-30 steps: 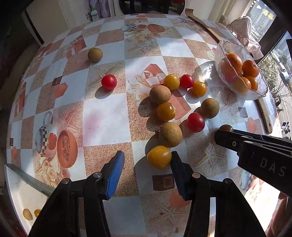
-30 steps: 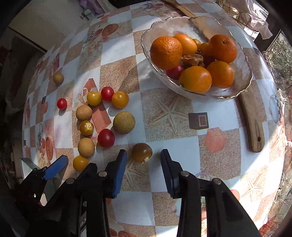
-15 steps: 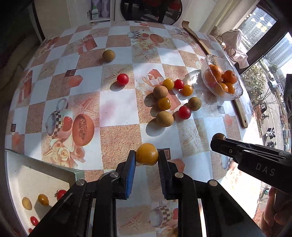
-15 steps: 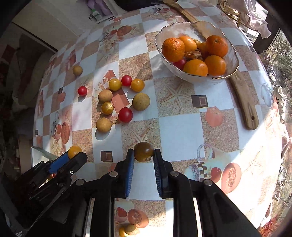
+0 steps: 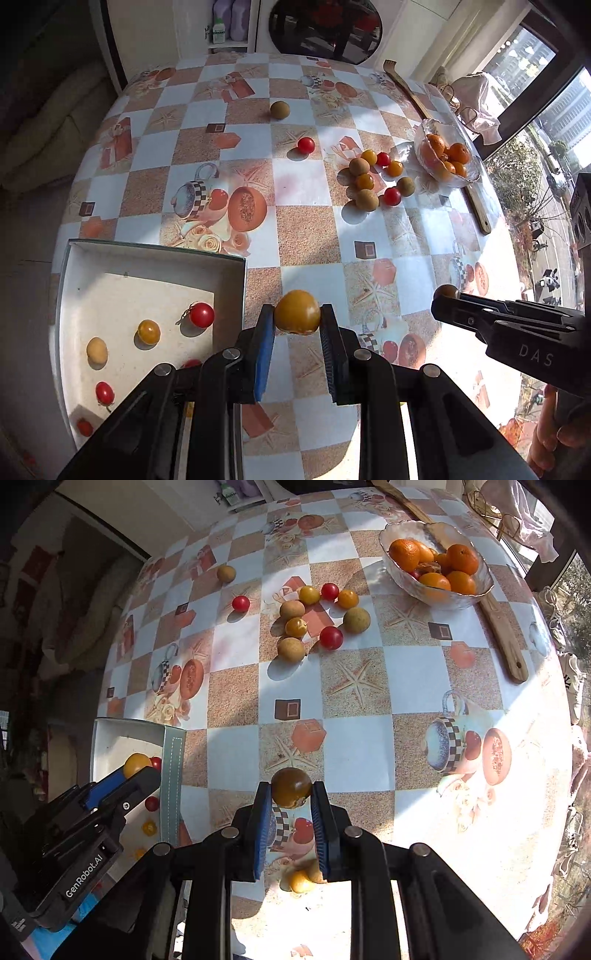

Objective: Organize fruits
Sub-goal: 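Grasp a yellow tomato with the left gripper while the right gripper grasps a dark brown tomato, then carry both tomatoes into the white tray and open both grippers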

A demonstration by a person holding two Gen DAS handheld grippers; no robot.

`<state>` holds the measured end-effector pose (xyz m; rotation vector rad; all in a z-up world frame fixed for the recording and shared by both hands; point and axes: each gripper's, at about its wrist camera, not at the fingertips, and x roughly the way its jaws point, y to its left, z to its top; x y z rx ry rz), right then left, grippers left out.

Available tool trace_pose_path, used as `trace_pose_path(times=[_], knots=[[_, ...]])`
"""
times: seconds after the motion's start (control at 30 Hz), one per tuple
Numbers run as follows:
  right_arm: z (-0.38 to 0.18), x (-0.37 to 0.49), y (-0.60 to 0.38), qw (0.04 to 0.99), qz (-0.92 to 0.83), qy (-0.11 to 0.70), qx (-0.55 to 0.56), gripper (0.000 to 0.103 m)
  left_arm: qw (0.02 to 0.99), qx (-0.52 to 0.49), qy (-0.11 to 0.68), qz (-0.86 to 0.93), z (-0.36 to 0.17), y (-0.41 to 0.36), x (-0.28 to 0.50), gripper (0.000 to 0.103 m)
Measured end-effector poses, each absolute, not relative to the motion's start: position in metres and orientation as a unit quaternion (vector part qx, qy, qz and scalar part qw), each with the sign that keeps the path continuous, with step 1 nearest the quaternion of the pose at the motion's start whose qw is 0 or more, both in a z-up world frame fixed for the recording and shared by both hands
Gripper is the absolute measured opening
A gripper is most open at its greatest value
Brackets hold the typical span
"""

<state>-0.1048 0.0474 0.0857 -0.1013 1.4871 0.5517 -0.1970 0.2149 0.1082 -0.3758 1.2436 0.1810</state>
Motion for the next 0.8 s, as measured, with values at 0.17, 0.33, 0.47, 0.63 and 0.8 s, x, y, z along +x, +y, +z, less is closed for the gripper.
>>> trace_pose_path(times=[0.17,0.33,0.47,0.63,0.8], knots=[[0.094,-0.125,0.063,0.696,0.260,0.666,-0.061,0.024,0.790,-0.187,0.575,0.101,0.112,0.233,-0.224,0.026],[0.101,-0.141,0.085,0.690,0.279,0.664,-0.077,0.024,0.786,-0.201,0.571,0.123,0.114,0.253,-0.253,0.026],[0.104,-0.156,0.109,0.680,0.299,0.663,-0.090,0.024,0.780,-0.205,0.573,0.147,0.111,0.270,-0.282,0.026],[0.097,-0.179,0.143,0.659,0.327,0.668,-0.111,0.024,0.765,-0.207,0.583,0.178,0.099,0.287,-0.321,0.026],[0.075,-0.205,0.181,0.629,0.351,0.680,-0.139,0.024,0.741,-0.219,0.598,0.214,0.078,0.304,-0.358,0.026]])
